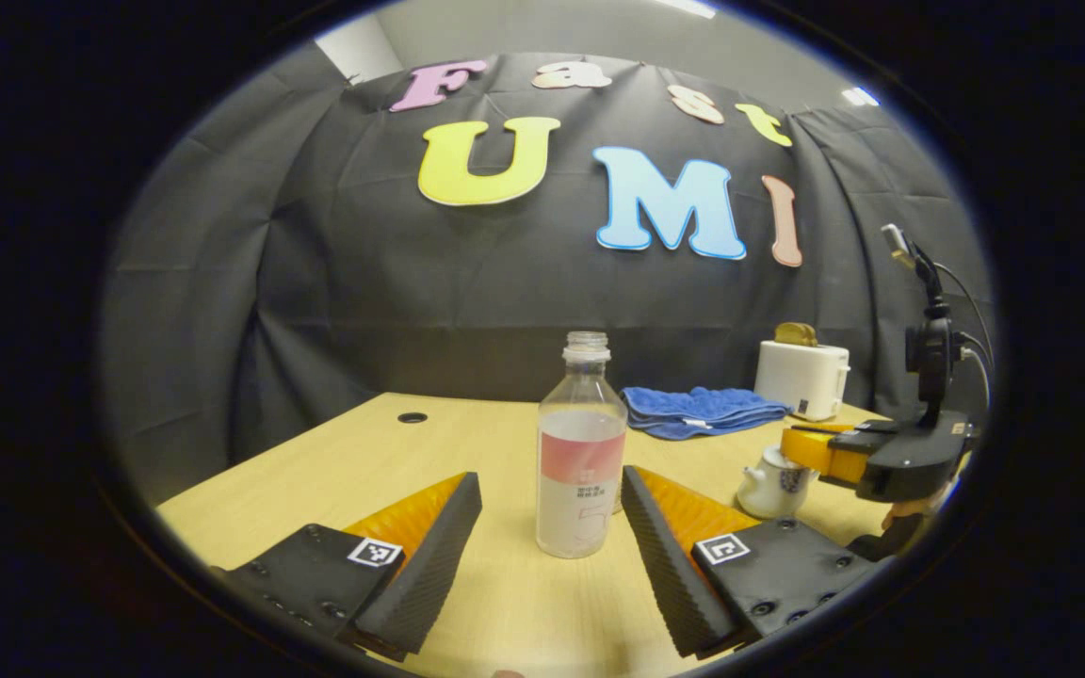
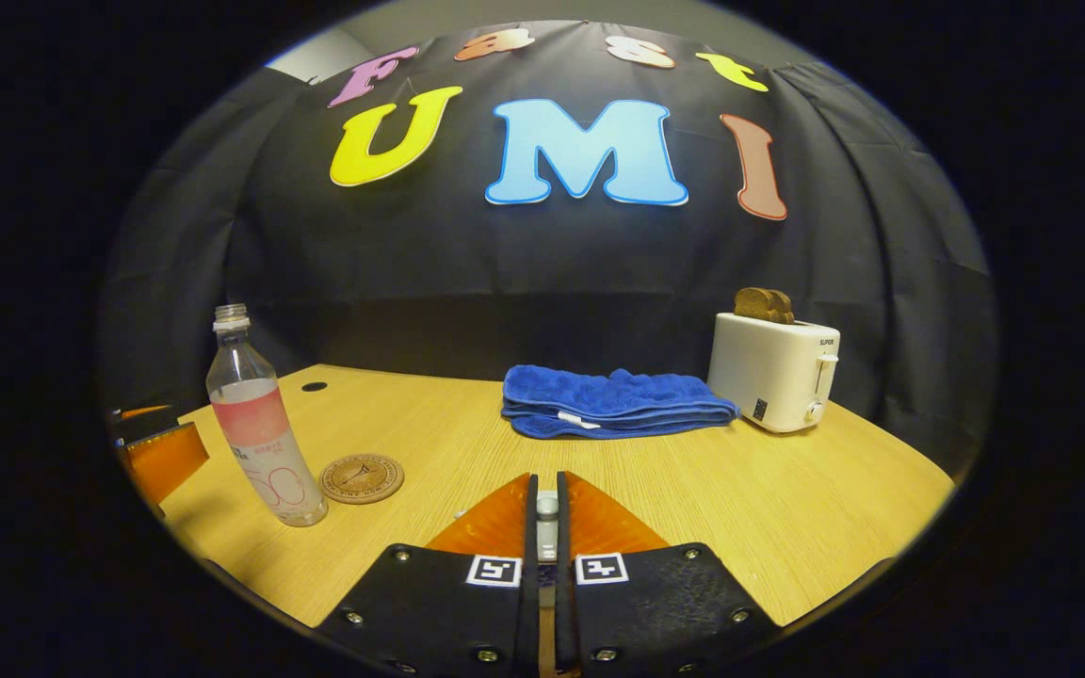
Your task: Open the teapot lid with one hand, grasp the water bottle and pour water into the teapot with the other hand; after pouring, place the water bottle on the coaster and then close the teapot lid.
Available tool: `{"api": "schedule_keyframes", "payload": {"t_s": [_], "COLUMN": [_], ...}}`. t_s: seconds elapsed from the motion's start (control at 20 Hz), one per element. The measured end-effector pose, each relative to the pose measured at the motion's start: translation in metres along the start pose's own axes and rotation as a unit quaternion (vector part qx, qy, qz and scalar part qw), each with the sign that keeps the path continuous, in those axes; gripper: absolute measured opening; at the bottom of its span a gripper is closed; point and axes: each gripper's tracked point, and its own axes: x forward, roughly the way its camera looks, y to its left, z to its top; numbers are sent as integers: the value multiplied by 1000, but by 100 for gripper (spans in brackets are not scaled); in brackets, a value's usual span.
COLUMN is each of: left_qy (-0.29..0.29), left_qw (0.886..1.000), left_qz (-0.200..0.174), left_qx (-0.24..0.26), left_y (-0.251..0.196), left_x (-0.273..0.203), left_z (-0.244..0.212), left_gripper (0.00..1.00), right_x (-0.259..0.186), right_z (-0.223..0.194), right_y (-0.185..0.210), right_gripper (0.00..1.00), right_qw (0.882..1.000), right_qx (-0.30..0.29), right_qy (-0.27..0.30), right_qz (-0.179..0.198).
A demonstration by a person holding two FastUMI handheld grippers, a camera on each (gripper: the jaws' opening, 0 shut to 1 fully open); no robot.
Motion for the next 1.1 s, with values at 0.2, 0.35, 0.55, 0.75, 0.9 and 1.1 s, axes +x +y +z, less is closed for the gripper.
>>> {"api": "schedule_keyframes", "payload": {"t_s": [0.2,0.35,0.55,0.75,0.9,1.1], "left_qy": [12,16,22,31,28,27], "left_qw": [1000,999,999,999,999,998], "left_qz": [-16,-21,-16,-15,-17,-22], "left_qx": [11,19,22,19,28,45], "left_y": [-9,-15,-14,-14,-18,-24], "left_x": [17,31,51,63,67,71], "left_z": [-6,-10,-15,-22,-22,-21], "left_gripper": [100,100,100,100,100,88], "right_x": [-8,-14,-19,-23,-25,-26], "right_z": [16,22,21,24,24,26], "right_y": [-2,-4,-8,-14,-16,-17], "right_gripper": [6,6,6,7,7,7], "right_qw": [1000,999,999,998,997,997], "right_qx": [5,14,27,46,55,59], "right_qy": [-29,-46,-44,-49,-47,-50], "right_qz": [2,9,13,14,16,16]}}
